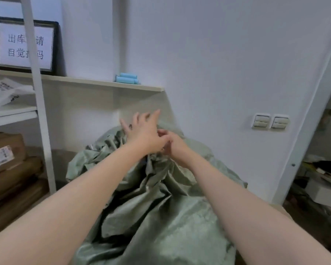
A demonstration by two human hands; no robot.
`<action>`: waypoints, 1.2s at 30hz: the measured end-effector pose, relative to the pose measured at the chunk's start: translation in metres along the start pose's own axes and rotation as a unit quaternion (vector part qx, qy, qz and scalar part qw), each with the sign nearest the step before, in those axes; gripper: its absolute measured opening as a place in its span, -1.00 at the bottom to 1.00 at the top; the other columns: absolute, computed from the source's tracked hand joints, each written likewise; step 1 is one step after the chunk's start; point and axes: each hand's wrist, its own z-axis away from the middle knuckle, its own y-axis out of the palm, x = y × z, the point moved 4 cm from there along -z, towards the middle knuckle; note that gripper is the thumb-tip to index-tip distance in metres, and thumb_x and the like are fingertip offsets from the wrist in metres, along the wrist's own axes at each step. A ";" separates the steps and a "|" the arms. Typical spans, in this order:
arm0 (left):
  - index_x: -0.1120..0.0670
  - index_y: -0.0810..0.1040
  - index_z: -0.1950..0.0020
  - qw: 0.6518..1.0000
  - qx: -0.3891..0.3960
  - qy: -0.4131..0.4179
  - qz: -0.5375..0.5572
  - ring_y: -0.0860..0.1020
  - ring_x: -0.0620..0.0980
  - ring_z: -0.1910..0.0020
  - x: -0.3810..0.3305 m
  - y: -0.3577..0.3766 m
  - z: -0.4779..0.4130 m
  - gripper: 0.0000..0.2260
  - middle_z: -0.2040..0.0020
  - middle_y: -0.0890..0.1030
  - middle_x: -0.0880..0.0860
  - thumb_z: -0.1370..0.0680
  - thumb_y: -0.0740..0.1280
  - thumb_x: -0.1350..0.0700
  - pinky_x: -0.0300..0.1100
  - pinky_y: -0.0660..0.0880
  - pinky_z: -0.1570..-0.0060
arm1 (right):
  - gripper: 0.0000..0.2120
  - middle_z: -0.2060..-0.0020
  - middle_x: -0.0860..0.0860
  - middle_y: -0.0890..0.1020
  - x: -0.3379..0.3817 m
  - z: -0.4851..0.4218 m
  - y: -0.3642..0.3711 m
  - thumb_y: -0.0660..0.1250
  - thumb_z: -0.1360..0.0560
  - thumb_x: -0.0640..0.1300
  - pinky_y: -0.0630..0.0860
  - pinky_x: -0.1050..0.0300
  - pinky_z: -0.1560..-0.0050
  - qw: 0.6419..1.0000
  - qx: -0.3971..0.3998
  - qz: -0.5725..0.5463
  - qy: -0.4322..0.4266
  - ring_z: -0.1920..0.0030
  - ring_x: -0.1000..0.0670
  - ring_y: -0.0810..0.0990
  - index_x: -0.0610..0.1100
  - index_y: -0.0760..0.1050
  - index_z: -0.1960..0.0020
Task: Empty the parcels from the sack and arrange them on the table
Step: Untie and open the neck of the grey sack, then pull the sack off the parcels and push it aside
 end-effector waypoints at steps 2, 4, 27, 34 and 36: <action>-0.19 -0.14 -0.57 0.988 0.137 0.047 0.046 -0.08 0.11 -0.57 -0.014 0.024 0.006 -0.16 -0.59 0.05 0.05 -0.45 0.23 -0.39 0.39 -0.20 -0.41 | -0.73 -0.12 -0.15 0.55 -0.009 0.002 -0.015 0.10 -0.62 -0.28 0.44 0.14 0.07 0.998 -0.025 0.057 0.015 0.08 -0.04 0.52 -0.23 0.48 -0.25; -0.21 -0.28 -0.55 0.962 0.257 0.072 0.064 -0.15 0.16 -0.57 -0.023 0.048 0.015 0.03 -0.60 -0.07 0.07 -0.30 0.23 -0.54 0.36 -0.11 -0.43 | -0.72 -0.10 -0.12 0.61 -0.030 0.013 -0.038 0.20 -0.57 -0.33 0.40 0.26 -0.01 0.995 -0.053 0.071 0.042 -0.03 -0.02 0.55 -0.25 0.53 -0.23; -0.19 0.48 -0.37 0.961 0.213 0.096 0.148 0.46 -0.02 -0.31 0.003 0.148 0.031 -0.59 -0.35 0.49 -0.09 -0.52 0.39 -0.11 -0.01 0.40 -0.30 | -0.84 -0.09 -0.10 0.63 -0.172 0.095 -0.082 0.30 -0.55 -0.11 0.53 0.10 -0.02 0.946 -0.097 0.214 0.224 -0.08 -0.13 0.60 -0.10 0.58 -0.09; -0.10 0.70 -0.04 0.963 -0.095 -0.116 0.224 0.59 0.06 -0.13 0.026 0.108 0.012 -0.71 -0.12 0.67 -0.01 -0.57 0.26 0.23 -0.17 0.46 -0.08 | -0.80 -0.05 -0.03 0.59 -0.102 0.064 -0.069 0.21 -0.62 -0.11 0.40 0.16 -0.07 0.974 -0.174 0.090 0.112 -0.10 -0.05 0.53 -0.11 0.50 -0.20; -0.10 0.68 -0.09 0.958 -0.138 -0.148 0.202 0.57 0.16 -0.12 0.033 0.102 0.006 -0.67 -0.12 0.67 0.06 -0.56 0.22 0.25 -0.11 0.47 -0.06 | -0.83 0.03 0.03 0.56 -0.088 0.057 -0.056 0.22 -0.62 -0.10 0.38 0.19 0.02 0.986 -0.130 0.068 0.080 -0.02 0.00 0.53 -0.07 0.48 -0.18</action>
